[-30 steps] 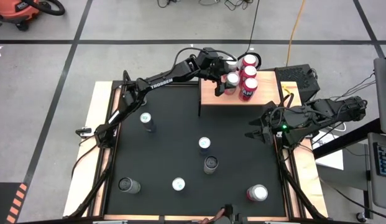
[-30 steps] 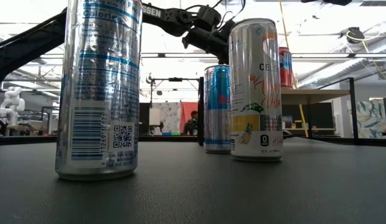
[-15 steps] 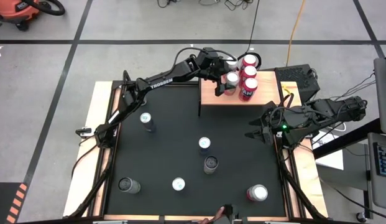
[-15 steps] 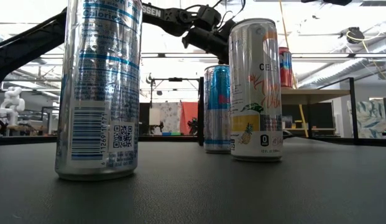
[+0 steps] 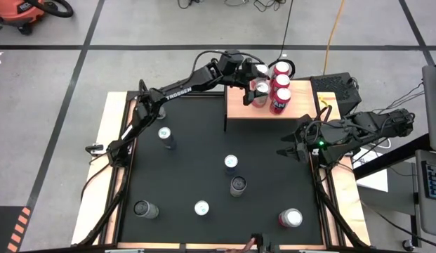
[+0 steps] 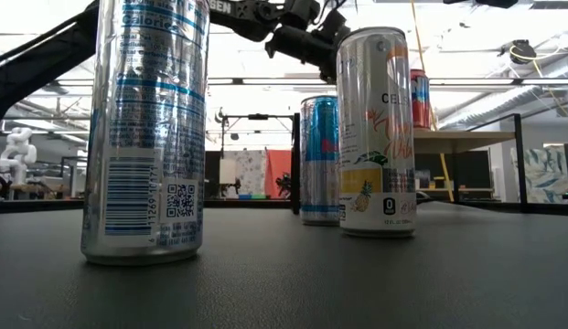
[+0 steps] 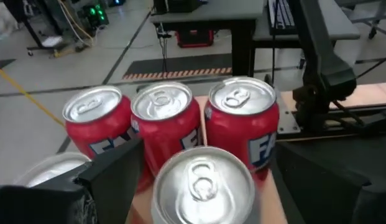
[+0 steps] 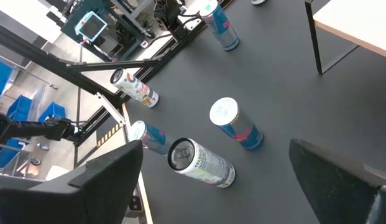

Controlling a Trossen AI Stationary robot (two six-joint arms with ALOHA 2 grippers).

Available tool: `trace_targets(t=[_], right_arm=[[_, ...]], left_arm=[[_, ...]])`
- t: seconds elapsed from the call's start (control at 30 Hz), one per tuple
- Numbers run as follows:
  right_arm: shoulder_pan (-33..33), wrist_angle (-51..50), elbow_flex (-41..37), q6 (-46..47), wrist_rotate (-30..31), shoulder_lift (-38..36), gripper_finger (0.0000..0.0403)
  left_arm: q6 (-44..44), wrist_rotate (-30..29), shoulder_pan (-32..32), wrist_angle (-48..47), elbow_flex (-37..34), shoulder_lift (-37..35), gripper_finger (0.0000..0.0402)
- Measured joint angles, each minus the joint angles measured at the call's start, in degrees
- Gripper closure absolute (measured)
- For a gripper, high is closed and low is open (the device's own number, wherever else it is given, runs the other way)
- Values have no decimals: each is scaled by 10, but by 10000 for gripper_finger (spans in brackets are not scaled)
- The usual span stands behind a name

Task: Place canned beverage on shelf
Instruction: Put the top pink white soda can on the shelf aligned with the other pink white soda can

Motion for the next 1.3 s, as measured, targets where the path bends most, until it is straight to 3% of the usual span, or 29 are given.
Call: trace_targets(t=[0.1, 0.3, 0.57, 0.83, 1.0, 1.3], right_arm=[[0, 0, 0, 1, 0, 0, 19], [0, -1, 0, 8, 0, 0, 19], [0, -5, 0, 9, -1, 3, 19], [0, -4, 0, 6, -4, 5, 19], [0, -4, 0, 6, -5, 5, 19], [0, -1, 0, 55, -5, 6, 19]], left_arm=[[-19, -2, -4, -18, -1, -20, 36], [-157, 3, -11, -123, 1, -78, 36], [-126, 4, -62, -299, 0, -102, 36], [-125, -54, -101, -316, -5, -86, 39], [-96, -64, -106, -284, -5, -70, 74], [-33, -95, -99, -265, -5, -37, 175]])
